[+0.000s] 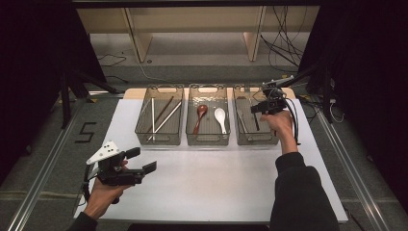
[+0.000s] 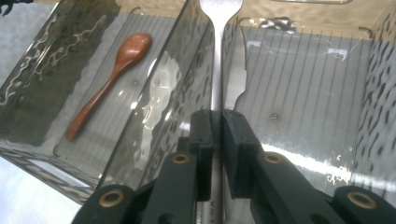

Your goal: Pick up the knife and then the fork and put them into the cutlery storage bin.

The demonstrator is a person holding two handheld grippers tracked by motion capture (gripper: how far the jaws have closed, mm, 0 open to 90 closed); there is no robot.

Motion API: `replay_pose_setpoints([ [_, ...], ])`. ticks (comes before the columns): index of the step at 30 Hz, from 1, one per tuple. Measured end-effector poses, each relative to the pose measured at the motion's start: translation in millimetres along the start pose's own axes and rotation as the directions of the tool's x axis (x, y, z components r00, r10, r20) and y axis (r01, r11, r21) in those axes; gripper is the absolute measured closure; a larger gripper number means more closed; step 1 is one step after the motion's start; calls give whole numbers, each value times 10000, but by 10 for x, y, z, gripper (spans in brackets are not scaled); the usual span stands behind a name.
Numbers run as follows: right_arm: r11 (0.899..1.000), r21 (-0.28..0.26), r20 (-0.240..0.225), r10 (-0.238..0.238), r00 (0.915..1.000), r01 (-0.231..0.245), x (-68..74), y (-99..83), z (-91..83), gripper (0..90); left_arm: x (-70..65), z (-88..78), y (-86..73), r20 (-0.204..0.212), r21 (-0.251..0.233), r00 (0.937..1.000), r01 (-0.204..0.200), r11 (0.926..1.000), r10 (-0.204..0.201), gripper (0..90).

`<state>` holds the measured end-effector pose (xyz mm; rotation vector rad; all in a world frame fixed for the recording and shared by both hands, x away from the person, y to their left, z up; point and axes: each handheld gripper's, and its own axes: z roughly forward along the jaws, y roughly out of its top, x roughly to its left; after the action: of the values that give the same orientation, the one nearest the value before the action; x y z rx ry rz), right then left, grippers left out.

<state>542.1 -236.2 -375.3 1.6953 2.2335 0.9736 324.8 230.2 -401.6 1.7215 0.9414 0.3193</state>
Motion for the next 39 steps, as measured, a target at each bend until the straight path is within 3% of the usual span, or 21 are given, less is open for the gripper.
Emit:
replay_pose_setpoints([
  [9, 9991, 54, 156, 431, 9989, -432, -53, -57, 82, 816, -5, 5, 0, 4, 19, 10000, -16, 10000, 16, 112],
  [12, 9984, -1, 164, 563, 9983, -563, -46, -46, 73, 663, -2, 6, -3, 12, 36, 10000, -1, 10000, 1, 112],
  [20, 9996, -266, -214, 22, 9998, -28, 53, -75, -39, 555, -2, 6, -3, -4, 25, 10000, 7, 10000, -7, 112],
  [26, 9959, -717, -534, -597, 9968, 558, 202, -157, -137, 465, 0, 7, -5, -11, 60, 10000, -12, 10000, 12, 112],
  [34, 9806, -1562, -1209, -1378, 9831, 1183, 431, -375, -298, 377, -4, 16, -8, -11, 63, 10000, 37, 10000, -37, 111],
  [39, 9713, -2043, -1784, -1590, 9710, 1215, 536, -530, -373, 338, -6, 16, -8, 16, 38, 10000, 73, 10000, -73, 111],
])
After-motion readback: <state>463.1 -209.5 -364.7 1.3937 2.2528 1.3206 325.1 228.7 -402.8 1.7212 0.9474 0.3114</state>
